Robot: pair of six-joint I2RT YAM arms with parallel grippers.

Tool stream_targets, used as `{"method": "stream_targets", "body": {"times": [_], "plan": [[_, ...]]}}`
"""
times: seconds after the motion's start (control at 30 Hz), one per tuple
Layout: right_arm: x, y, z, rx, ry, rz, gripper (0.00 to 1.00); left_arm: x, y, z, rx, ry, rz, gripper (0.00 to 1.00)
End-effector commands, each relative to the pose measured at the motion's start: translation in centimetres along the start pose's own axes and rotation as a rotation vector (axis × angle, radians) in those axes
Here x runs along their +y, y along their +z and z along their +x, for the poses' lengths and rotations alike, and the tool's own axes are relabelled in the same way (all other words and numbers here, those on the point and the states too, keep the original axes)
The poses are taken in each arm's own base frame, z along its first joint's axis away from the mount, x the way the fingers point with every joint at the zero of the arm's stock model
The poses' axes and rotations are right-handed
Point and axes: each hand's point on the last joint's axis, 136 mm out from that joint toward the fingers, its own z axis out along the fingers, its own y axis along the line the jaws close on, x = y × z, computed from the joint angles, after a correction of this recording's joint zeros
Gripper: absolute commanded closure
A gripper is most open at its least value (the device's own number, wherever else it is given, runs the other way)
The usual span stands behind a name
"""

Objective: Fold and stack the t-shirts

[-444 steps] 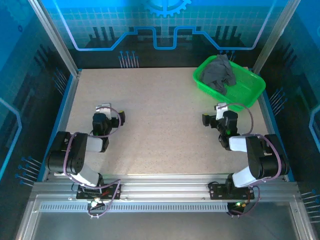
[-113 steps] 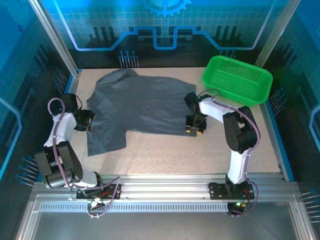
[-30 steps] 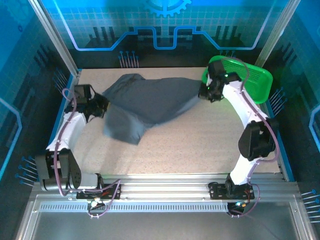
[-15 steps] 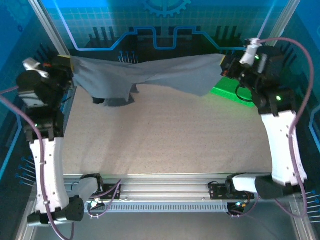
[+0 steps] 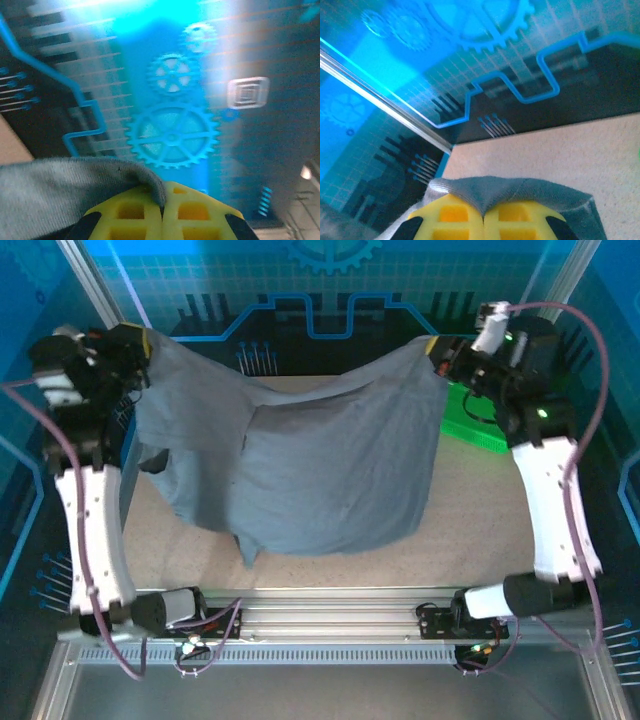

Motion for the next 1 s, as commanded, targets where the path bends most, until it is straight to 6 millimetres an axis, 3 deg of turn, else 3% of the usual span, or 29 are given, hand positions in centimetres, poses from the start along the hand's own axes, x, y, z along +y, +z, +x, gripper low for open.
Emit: {"method": "stream_targets", "body": {"times": [0.0,0.13,0.27,0.43,0.5,0.57,0.63,0.73,0.8,0.9,0.93,0.97], "plan": [[1.3,3.3,-0.7,0.030,0.004,-0.104,1.00,2.2,3.3,-0.2,0.072,0.005,-0.030,1.00],[1.4,6.3,-2.1,0.046,0.008,-0.127,1.00,1.9,5.8,-1.8,0.086,0.014,-0.016,1.00],[2.8,6.9,-5.1,0.006,-0.006,-0.147,1.00,-2.0,6.1,-4.0,0.059,0.021,0.072,1.00],[4.1,4.9,-9.1,-0.083,0.008,-0.166,1.00,-10.0,3.0,-4.7,0.033,0.086,0.202,1.00],[3.8,4.0,-9.7,-0.100,0.023,-0.150,1.00,-11.7,1.0,-4.2,0.019,0.107,0.206,1.00],[3.2,3.2,-9.2,-0.088,0.038,-0.115,1.00,-11.6,-0.6,-3.5,0.014,0.101,0.176,1.00],[2.0,2.6,-7.7,-0.048,0.058,-0.059,1.00,-8.8,-2.0,-2.5,0.014,0.054,0.081,1.00],[-1.1,2.0,-3.3,0.035,0.093,0.042,1.00,-1.1,-3.9,-1.1,-0.013,-0.038,-0.090,1.00],[-3.8,1.6,0.5,0.088,0.127,0.110,1.00,4.4,-5.8,-0.2,-0.045,-0.089,-0.212,1.00],[-8.9,1.2,7.9,0.216,0.204,0.220,1.00,14.3,-6.1,1.8,-0.006,-0.160,-0.397,1.00],[-10.2,1.4,10.2,0.264,0.219,0.245,1.00,17.0,-6.1,2.5,0.017,-0.180,-0.454,0.97],[-12.0,1.6,12.7,0.319,0.230,0.286,1.00,20.1,-6.0,3.2,0.048,-0.190,-0.511,0.87]]}}
